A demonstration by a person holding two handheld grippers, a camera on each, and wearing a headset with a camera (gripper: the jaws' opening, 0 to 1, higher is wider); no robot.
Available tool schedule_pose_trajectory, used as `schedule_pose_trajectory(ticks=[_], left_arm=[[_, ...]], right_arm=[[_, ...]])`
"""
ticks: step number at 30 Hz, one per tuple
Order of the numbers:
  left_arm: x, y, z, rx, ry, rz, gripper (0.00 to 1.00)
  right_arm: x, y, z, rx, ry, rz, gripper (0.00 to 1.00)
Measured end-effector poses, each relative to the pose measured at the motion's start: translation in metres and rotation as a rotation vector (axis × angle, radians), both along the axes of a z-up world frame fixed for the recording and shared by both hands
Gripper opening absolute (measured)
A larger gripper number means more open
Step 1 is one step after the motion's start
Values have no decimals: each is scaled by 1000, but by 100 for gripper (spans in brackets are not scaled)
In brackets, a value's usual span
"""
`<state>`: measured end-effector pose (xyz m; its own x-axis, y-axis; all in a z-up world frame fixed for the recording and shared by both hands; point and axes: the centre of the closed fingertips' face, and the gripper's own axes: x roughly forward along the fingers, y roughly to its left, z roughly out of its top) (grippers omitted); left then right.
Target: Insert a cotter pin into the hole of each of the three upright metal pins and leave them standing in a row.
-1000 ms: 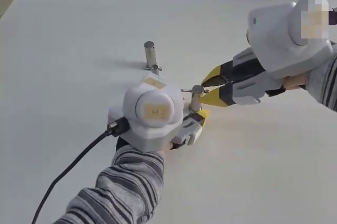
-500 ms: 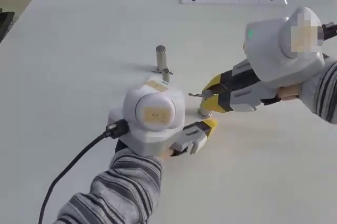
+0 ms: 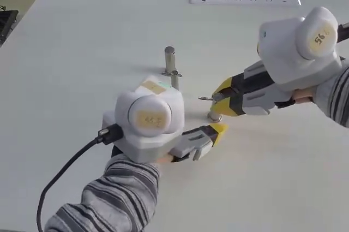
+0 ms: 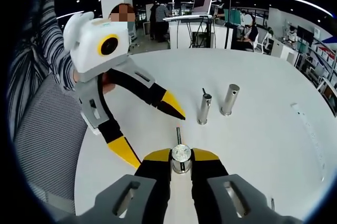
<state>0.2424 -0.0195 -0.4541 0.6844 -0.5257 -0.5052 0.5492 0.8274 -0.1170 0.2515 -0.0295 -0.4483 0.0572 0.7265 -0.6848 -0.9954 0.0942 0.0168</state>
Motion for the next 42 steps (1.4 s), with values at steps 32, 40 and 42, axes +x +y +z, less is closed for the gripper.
schedule_pose_trajectory(ticks=[32,40,42], left_arm=[[-2,48,34,-49,-65,47,97],[-4,49,35,-49,-75,38,99],[-5,49,34,-38,-75,33,99]], right_arm=[[46,-8,1,-52,-41,-7,8],[50,-9,-2,-61,-45,7,8],[53,-9,-2,-62,-47,11,8]])
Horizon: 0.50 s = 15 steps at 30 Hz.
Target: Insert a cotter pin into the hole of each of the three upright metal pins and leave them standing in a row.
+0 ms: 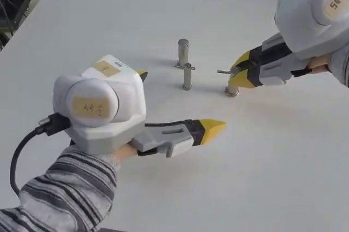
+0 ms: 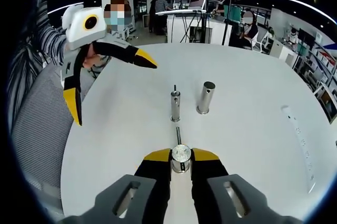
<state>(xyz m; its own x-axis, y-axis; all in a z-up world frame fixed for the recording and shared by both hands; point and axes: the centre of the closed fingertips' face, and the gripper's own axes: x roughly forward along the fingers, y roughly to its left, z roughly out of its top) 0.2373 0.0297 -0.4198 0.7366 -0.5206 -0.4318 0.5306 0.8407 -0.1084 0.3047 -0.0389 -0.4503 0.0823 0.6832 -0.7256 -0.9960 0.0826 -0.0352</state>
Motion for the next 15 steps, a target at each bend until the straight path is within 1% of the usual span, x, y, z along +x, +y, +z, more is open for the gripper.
schedule_pose_trajectory(ticks=[2,7,11,13,15], left_arm=[[0,0,0,-2,0,6,99],[0,1,-1,0,7,12,99],[-2,0,-2,1,12,10,99],[-3,-1,-3,1,19,6,99],[-4,-2,-3,4,20,1,99]], right_arm=[[0,0,0,2,3,3,8],[0,-2,-1,10,29,-7,8],[-1,-1,-1,20,36,3,8],[0,-1,0,21,50,-5,8],[-3,-1,0,18,40,2,9]])
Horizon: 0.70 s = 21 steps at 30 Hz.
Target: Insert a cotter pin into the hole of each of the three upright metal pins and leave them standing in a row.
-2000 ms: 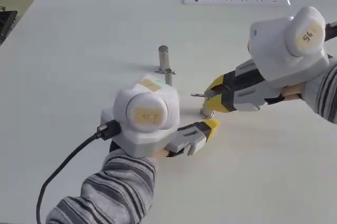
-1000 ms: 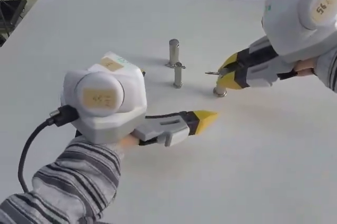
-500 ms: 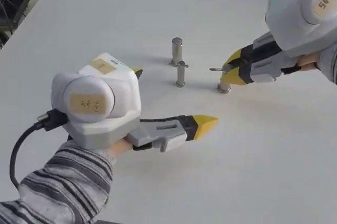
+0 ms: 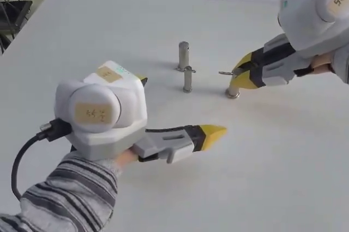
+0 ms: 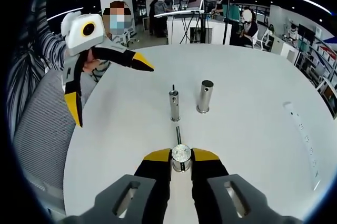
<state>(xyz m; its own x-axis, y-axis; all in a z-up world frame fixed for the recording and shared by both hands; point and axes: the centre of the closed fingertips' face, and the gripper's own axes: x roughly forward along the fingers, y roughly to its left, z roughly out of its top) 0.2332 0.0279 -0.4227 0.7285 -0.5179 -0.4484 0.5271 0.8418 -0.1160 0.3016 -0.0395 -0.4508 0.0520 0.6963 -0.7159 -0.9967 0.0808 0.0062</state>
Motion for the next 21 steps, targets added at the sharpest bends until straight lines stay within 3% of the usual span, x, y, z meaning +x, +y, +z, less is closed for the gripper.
schedule_pose_trajectory(ticks=[9,13,15,21], left_arm=[[-2,-2,0,0,3,-9,99],[-2,-2,0,2,5,-11,99],[-3,-2,0,2,6,-14,99],[-4,-1,3,17,-9,-23,99]], right_arm=[[0,1,0,5,9,-10,9],[0,1,1,8,-27,11,9],[2,0,2,3,-41,6,12],[3,5,15,56,-4,-50,24]])
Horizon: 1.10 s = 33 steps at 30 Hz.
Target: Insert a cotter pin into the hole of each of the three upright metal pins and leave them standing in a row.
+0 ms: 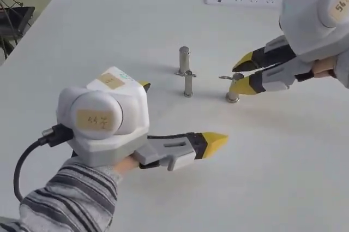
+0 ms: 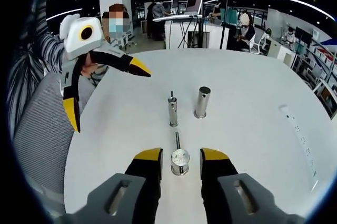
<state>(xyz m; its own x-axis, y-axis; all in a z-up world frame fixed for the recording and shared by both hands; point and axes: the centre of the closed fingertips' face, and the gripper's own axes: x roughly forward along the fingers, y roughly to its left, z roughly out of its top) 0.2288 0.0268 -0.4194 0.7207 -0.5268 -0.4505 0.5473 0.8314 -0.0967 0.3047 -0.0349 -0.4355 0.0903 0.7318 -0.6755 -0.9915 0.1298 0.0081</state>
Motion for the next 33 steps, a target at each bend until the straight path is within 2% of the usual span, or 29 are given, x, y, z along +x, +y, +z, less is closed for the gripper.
schedule_pose_trajectory(ticks=[4,8,11,18,21,28,33], left_arm=[[-1,2,1,6,-1,4,99],[-2,4,2,8,0,10,99],[-4,6,3,5,0,16,99],[-6,11,6,9,-10,35,99],[-7,13,6,9,-10,40,99],[-7,15,6,9,-8,49,99],[-8,16,5,13,-7,50,99]], right_arm=[[4,15,19,108,50,-100,30],[9,28,32,156,22,-129,32],[14,40,36,186,26,-170,36],[30,62,33,200,-10,-245,33],[30,68,31,211,13,-276,32],[55,81,17,208,18,-359,31],[56,89,7,198,49,-390,27]])
